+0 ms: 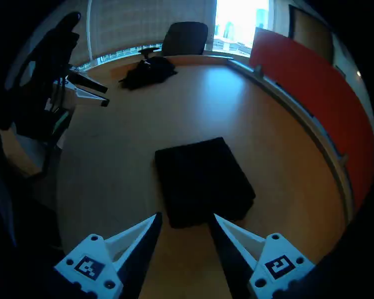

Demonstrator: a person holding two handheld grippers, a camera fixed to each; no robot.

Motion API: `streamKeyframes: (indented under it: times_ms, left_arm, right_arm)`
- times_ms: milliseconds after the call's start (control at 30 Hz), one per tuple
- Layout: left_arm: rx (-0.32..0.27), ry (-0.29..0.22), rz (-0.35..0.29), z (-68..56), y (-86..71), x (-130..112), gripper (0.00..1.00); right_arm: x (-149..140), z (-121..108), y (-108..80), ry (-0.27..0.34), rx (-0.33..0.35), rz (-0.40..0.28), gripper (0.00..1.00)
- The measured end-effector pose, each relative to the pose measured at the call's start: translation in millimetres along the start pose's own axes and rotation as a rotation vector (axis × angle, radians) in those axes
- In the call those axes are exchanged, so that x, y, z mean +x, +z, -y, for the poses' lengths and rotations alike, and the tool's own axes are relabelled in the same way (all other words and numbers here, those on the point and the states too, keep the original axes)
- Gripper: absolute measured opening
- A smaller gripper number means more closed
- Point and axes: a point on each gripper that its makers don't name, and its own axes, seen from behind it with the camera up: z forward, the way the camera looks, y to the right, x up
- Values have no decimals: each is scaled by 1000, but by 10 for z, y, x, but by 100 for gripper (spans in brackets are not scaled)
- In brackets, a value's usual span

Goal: Fold towel

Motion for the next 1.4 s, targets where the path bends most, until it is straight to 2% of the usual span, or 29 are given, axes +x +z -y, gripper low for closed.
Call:
streamKeyframes:
  times_ms: [200, 500, 800, 1400]
  left_arm:
    - [-1, 3, 1, -17, 9, 3, 98]
    - [-1, 2, 5, -27, 32, -5, 99]
    - [5, -4, 6, 3, 36, -16, 99]
    - [21, -29, 8, 100, 40, -57, 98]
  right_arm:
    - [-144, 17, 15, 6, 1, 22, 70]
    - [-213, 36, 54, 13, 7, 30, 70]
    - [-236, 55, 208, 18, 24, 39, 70]
    - [172, -119, 403, -33, 30, 12, 70]
